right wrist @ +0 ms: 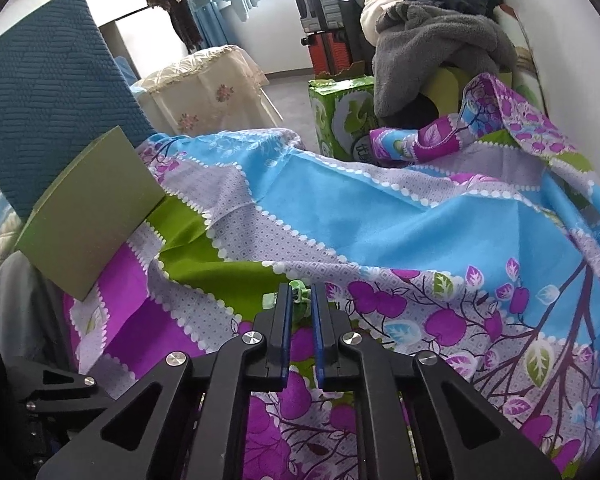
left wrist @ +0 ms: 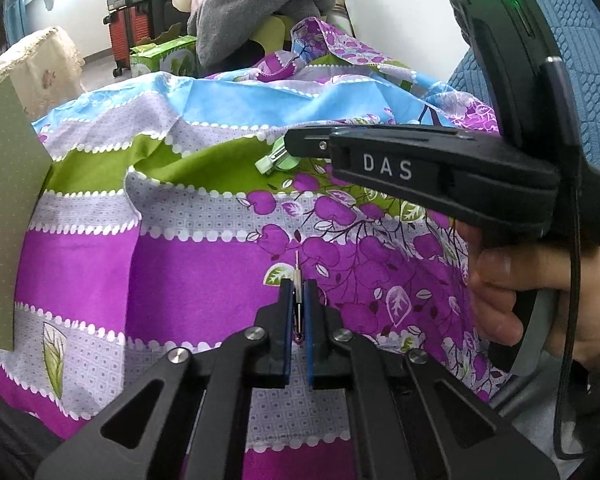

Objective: Organize jewelry
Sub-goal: 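Grasp the silver safety pin with the left tool while the right tool grasps the green hair clip, then carry the safety pin in the left tool while the right tool carries the green clip to the box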

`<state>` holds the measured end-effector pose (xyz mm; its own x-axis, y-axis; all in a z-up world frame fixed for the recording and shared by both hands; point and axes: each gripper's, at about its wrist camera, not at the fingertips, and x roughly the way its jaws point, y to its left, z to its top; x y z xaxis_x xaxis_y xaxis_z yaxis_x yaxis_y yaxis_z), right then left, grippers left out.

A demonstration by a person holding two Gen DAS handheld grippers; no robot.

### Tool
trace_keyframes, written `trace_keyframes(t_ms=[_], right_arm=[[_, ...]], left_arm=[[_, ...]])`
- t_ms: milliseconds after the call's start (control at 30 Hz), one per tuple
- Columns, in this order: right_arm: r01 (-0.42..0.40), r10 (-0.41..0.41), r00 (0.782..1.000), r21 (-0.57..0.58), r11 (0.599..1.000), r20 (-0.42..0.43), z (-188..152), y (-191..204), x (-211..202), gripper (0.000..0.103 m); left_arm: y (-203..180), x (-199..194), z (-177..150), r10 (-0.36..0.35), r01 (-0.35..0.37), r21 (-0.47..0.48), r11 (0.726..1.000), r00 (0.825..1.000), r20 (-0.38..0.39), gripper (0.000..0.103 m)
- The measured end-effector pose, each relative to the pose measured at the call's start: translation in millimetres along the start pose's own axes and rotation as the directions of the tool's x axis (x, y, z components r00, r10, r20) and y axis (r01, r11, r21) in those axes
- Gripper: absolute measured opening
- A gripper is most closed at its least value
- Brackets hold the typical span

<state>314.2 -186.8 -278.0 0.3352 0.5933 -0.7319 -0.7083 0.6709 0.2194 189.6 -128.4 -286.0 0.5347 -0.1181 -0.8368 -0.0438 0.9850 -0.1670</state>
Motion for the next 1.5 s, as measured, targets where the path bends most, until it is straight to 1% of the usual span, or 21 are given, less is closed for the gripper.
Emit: trace_keyframes(t_ms=[233,433,667,733,833,900,933,967,1167,1267,1500], right_arm=[[0.037,-0.038,0.999,0.041,0.998,0.029,2.6,1.7,-15.1,0.006],[0.087,-0.092,0.994,0.076,0.993,0.064,3.6,7.6,-39.2,0.006],[0.152,-0.160,0.986,0.137,0.979,0.046,1.0,17.8,-58.7,0.006],[0.162,-0.170,0.985,0.157,0.974,0.038,0.3,21.9,-63.8,0.006],[0.199,-0.208,0.978,0.168,0.965,0.034,2.3,36.2,-75.1,0.006],[0.199,-0.208,0.977,0.174,0.964,0.040,5.1,45.3,-82.5,0.006],[0.210,-0.221,0.974,0.175,0.962,0.047,6.4,49.8,-86.6,0.006],[0.227,-0.239,0.970,0.171,0.959,0.052,9.8,55.8,-90.4,0.006],[0.254,-0.270,0.958,0.156,0.955,0.095,43.9,91.2,-114.5,0.006],[0.258,-0.278,0.953,0.153,0.954,0.124,64.6,107.2,-126.2,0.006],[0.256,-0.276,0.937,0.116,0.960,0.216,119.3,152.4,-146.5,0.006]], left_arm=[[7.7,-11.1,5.5,-0.012,0.012,-0.021,1.000,1.000,0.012,0.004],[22.7,-28.3,12.5,-0.021,0.023,-0.055,0.998,0.999,0.028,0.004],[38.7,-61.3,26.1,-0.032,0.037,-0.073,0.997,0.997,0.068,0.004],[42.9,-67.9,31.0,-0.051,0.055,-0.067,0.996,0.997,0.059,0.004],[51.1,-85.7,42.0,-0.056,0.060,-0.056,0.997,0.996,0.073,0.004],[57.5,-96.0,49.7,-0.063,0.068,-0.058,0.996,0.995,0.080,0.004],[61.5,-101.8,53.9,-0.065,0.071,-0.059,0.996,0.994,0.085,0.004],[65.5,-107.5,58.3,-0.067,0.073,-0.060,0.996,0.994,0.089,0.004],[90.9,-145.9,83.7,-0.064,0.076,-0.085,0.993,0.988,0.137,0.004],[104.2,-165.9,99.6,-0.053,0.072,-0.106,0.992,0.984,0.170,0.004],[134.0,-211.7,131.6,-0.045,0.071,-0.095,0.993,0.968,0.245,0.004]])
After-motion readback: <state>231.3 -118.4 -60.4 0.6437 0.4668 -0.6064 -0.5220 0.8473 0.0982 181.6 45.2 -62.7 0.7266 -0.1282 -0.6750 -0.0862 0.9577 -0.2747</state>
